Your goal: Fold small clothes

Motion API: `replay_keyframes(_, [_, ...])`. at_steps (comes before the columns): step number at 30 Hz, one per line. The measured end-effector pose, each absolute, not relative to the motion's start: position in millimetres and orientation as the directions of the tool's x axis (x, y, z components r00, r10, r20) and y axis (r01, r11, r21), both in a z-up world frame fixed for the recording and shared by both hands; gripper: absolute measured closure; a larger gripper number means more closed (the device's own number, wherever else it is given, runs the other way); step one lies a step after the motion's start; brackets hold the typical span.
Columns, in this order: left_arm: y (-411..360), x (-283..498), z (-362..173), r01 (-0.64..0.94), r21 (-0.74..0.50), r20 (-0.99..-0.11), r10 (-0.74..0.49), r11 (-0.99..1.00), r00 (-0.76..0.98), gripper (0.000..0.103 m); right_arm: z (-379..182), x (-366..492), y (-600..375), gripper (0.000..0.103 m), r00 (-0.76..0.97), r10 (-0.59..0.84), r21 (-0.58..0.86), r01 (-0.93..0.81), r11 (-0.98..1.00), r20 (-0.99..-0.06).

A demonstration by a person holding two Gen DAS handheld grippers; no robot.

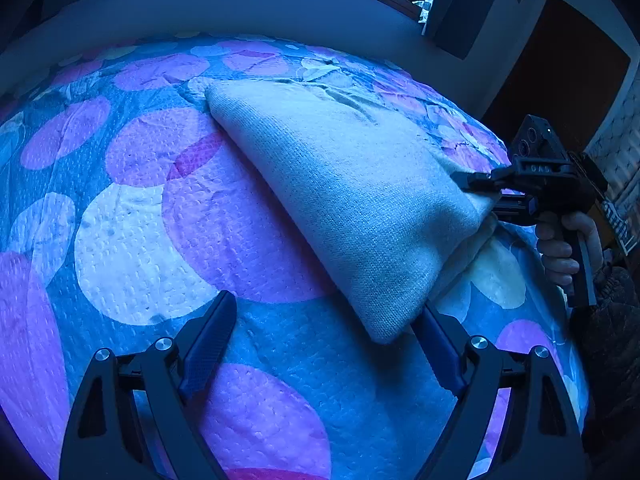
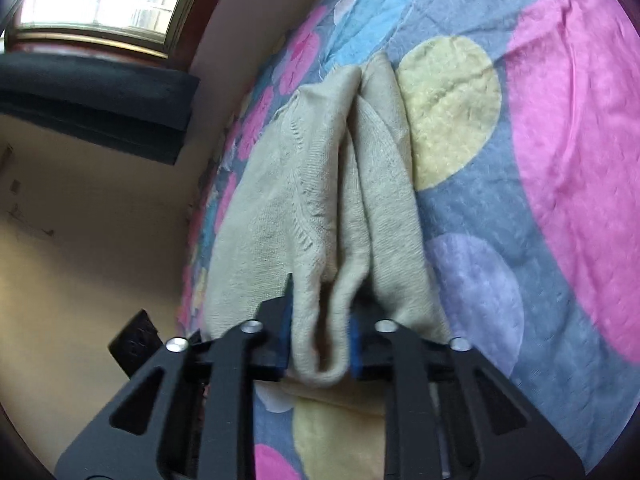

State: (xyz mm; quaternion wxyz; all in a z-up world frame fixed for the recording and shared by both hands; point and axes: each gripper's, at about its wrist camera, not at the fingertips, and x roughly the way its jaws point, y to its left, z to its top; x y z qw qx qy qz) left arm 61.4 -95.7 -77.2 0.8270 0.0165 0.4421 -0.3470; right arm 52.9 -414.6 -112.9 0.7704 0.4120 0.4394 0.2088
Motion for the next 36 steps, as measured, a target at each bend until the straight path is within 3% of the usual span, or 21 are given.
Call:
replay_keyframes(6, [-94,56,-75,0.580,-0.273,-0.742,-0.552,0.767,0.381,0.017,-85,28,-434,0.097,0.597,0.641,0.792,-0.015,0.611,-0.483])
replay_keyframes(10, [-97,56,-75,0.587,-0.278,-0.740,-0.559,0.760,0.373,0.017,-107,19,-437,0.097,0.572,0.604,0.752,0.034,0.658,-0.555])
replay_keyframes(13, [-94,52,-72,0.599,-0.301,-0.722,-0.588,0.742,0.365,0.017,-119,21,-439,0.097,0.572,0.624,0.778,0.041,0.627,-0.532])
replay_keyframes(21, [-81,51,-49,0.578,-0.478,-0.591,-0.729,0.662,0.346,0.017,-105,15,-447,0.084,0.563,0.625,0.773,0.041,0.633,-0.541])
replay_keyframes(24, [-97,67,-48,0.552,-0.481,-0.613,-0.711,0.681,0.344,0.017,-93,21,-461,0.076,0.609,0.598,0.776,0.046,0.629,-0.521])
replay_keyframes(36, [-137,81,-86,0.537,-0.421,-0.691,-0.642,0.731,0.332,0.017,-105,144,-463,0.075,0.603,0.608,0.809,0.111,0.577,-0.516])
